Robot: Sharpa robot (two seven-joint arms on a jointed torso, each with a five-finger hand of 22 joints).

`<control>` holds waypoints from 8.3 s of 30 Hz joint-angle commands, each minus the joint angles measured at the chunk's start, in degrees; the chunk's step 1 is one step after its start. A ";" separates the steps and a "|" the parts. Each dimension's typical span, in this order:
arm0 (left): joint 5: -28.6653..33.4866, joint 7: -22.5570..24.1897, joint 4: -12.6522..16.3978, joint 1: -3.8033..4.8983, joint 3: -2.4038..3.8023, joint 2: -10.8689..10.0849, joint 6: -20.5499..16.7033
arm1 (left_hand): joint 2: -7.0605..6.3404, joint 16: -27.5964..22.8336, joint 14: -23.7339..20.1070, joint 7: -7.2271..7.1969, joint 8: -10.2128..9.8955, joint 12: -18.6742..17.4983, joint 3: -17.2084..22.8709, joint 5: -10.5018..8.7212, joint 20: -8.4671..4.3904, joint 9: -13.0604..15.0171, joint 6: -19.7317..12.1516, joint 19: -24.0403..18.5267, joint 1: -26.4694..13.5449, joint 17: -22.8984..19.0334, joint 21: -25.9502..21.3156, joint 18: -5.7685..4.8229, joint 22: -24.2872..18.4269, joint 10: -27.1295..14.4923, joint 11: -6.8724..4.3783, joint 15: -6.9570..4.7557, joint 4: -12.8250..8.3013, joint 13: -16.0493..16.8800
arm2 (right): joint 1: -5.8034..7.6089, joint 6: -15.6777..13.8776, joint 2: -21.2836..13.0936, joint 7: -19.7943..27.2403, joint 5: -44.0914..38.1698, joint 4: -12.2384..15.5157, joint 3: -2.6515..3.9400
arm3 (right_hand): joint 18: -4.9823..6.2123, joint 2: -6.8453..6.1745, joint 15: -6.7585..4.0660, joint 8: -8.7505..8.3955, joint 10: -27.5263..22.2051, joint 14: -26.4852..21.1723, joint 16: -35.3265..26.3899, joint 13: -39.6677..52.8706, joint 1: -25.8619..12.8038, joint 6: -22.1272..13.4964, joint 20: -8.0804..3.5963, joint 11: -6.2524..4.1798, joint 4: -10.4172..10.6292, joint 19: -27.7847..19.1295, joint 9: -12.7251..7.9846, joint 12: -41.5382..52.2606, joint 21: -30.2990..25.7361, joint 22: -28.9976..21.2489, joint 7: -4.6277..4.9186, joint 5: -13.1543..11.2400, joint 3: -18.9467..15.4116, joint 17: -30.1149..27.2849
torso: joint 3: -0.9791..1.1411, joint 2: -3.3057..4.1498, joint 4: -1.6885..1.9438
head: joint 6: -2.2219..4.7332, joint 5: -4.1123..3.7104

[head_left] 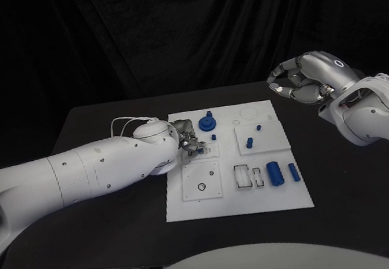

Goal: Assemble the parts on the task board

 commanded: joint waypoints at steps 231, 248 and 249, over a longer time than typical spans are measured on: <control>-3.24 4.43 -11.41 4.13 -0.14 0.67 4.46 | 5.40 0.15 5.95 0.88 -11.34 0.20 -19.46 -12.03 0.31 12.78 3.18 1.84 -3.41 15.10 -1.51 -0.69 9.83 5.97 0.28 0.12 1.63 15.10 | -0.70 0.82 0.37 -1.02 1.44 0.33 0.05 | 0.38 0.20 0.60 0.91 4.74 5.71 -0.80 13.61 0.16 0.72 0.78 0.68 0.14 2.55 -0.30 -1.08 -1.12 12.77 0.27 1.99 1.26 13.53 | -0.03 1.06 -0.85 | -0.01 1.29; -3.24 4.98 -12.02 2.95 -0.13 1.23 4.75 | 5.66 0.15 5.95 1.09 -13.64 0.20 -18.81 -8.66 0.53 10.05 3.93 1.70 -2.05 15.10 -1.77 -0.63 9.78 5.97 0.48 0.32 1.59 15.10 | -0.72 0.60 0.56 -1.16 1.44 0.18 0.05 | 0.40 0.22 0.61 0.91 4.74 5.71 -0.81 13.62 0.18 0.70 0.77 0.70 0.12 2.51 -0.31 -1.08 -1.21 12.74 0.29 2.04 1.31 13.52 | -0.03 1.05 -0.88 | -0.01 1.26; -3.24 5.07 -12.06 2.93 -0.13 1.26 4.68 | 5.67 0.15 5.95 1.11 -13.74 0.20 -18.76 -8.47 0.54 9.95 3.92 1.70 -1.97 15.10 -1.77 -0.62 9.78 5.97 0.50 0.34 1.60 15.10 | -0.73 0.63 0.57 -1.18 1.44 0.17 0.05 | 0.40 0.22 0.61 0.91 4.74 5.71 -0.81 13.62 0.18 0.70 0.77 0.70 0.12 2.51 -0.31 -1.08 -1.21 12.74 0.29 2.04 1.31 13.52 | -0.03 1.04 -0.87 | -0.01 1.26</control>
